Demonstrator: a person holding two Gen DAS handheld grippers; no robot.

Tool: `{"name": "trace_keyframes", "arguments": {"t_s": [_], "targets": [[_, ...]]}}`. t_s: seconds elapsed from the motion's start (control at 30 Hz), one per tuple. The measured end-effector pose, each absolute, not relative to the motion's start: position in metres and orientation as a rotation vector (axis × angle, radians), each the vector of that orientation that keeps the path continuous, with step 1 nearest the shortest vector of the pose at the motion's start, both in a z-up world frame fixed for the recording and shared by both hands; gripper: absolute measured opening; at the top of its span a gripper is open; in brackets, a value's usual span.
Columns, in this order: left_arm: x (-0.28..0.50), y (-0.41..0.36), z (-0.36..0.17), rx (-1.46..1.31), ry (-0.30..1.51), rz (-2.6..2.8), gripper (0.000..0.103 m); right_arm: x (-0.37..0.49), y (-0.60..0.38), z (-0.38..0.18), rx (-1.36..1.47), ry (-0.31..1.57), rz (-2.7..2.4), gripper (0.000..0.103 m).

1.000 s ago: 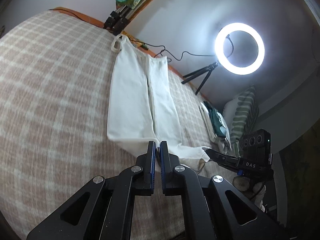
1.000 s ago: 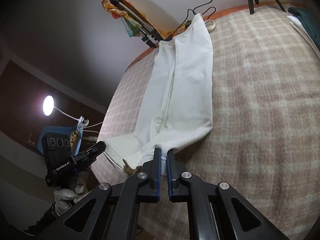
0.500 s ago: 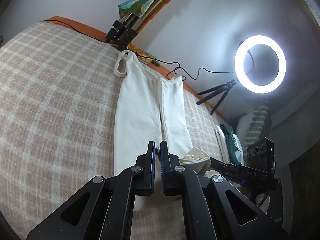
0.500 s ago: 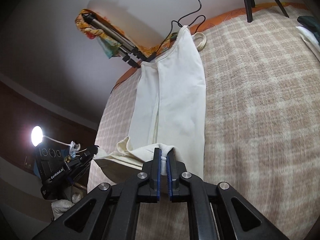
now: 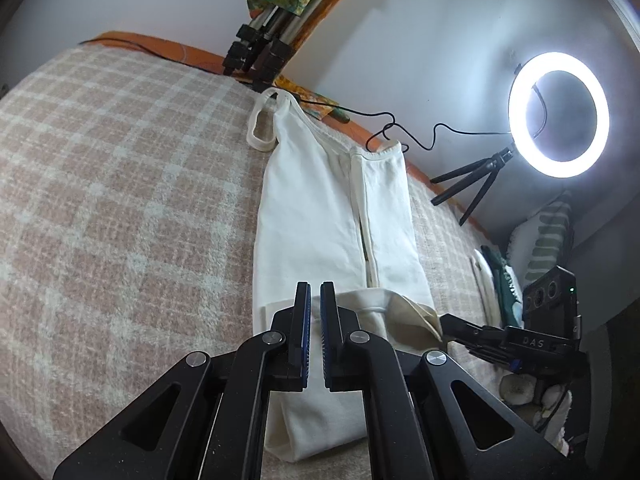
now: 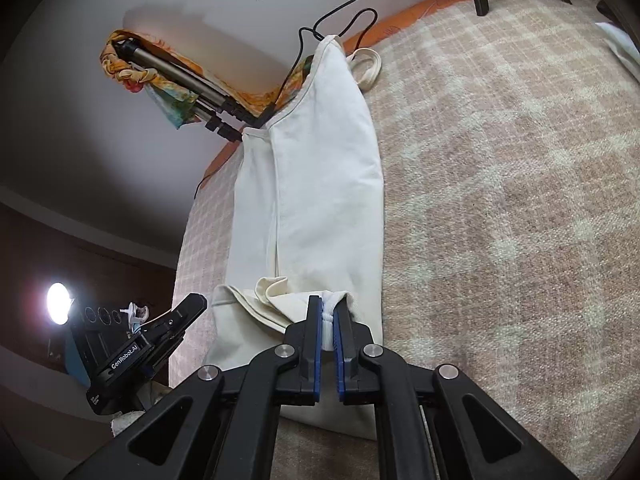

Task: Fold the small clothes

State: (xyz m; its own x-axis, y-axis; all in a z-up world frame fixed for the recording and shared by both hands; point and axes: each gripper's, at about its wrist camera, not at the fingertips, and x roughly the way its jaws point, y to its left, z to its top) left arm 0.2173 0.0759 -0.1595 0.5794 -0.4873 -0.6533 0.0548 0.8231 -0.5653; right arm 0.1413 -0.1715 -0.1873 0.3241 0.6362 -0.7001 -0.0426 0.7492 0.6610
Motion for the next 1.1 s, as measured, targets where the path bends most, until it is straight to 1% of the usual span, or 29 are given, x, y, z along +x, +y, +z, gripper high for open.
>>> {"name": "trace_keyframes", "arguments": {"t_s": [0.07,0.1,0.13,0.17,0.2,0.3,0.33,0.43,0.6,0.8,0.87,0.93,0.97,1.1], "targets": [[0.216,0.078,-0.156,-0.523,0.904,-0.327,0.007,0.142,-0.176,-0.186,0.62,1.166,0.496,0.012],[0.214,0.08,-0.154,-0.519,0.908,-0.317,0.014,0.143,-0.179,-0.184,0.626,1.161,0.503,0.016],[0.211,0.084,-0.151,-0.516,0.896,-0.31,0.017,0.143,-0.183,-0.18,0.624,1.146,0.504,0.026],[0.209,0.086,-0.149,-0.516,0.888,-0.316,0.018,0.143,-0.188,-0.177,0.621,1.13,0.506,0.033],[0.207,0.088,-0.148,-0.515,0.886,-0.323,0.018,0.142,-0.192,-0.172,0.619,1.112,0.513,0.033],[0.198,0.092,-0.15,-0.502,0.901,-0.336,0.029,0.137,-0.197,-0.16,0.544,1.072,0.516,0.034],[0.196,0.091,-0.153,-0.5,0.916,-0.344,0.029,0.135,-0.195,-0.157,0.508,1.065,0.517,0.034],[0.197,0.083,-0.164,-0.494,0.964,-0.359,0.029,0.131,-0.186,-0.159,0.418,1.072,0.518,0.034],[0.2,0.067,-0.171,-0.45,1.012,-0.358,0.029,0.137,-0.173,-0.169,0.376,1.104,0.52,0.034],[0.201,0.045,-0.173,-0.284,0.987,-0.32,0.029,0.148,-0.165,-0.182,0.306,1.123,0.465,0.033],[0.2,0.04,-0.174,-0.237,0.966,-0.317,0.028,0.15,-0.162,-0.182,0.264,1.12,0.439,0.027],[0.2,0.039,-0.174,-0.218,0.952,-0.307,0.025,0.15,-0.156,-0.177,0.181,1.108,0.394,0.027],[0.201,0.041,-0.173,-0.227,0.948,-0.306,0.025,0.148,-0.153,-0.173,0.151,1.092,0.378,0.03],[0.206,0.05,-0.167,-0.212,0.918,-0.276,0.026,0.134,-0.138,-0.151,0.095,1.024,0.398,0.03]]}}
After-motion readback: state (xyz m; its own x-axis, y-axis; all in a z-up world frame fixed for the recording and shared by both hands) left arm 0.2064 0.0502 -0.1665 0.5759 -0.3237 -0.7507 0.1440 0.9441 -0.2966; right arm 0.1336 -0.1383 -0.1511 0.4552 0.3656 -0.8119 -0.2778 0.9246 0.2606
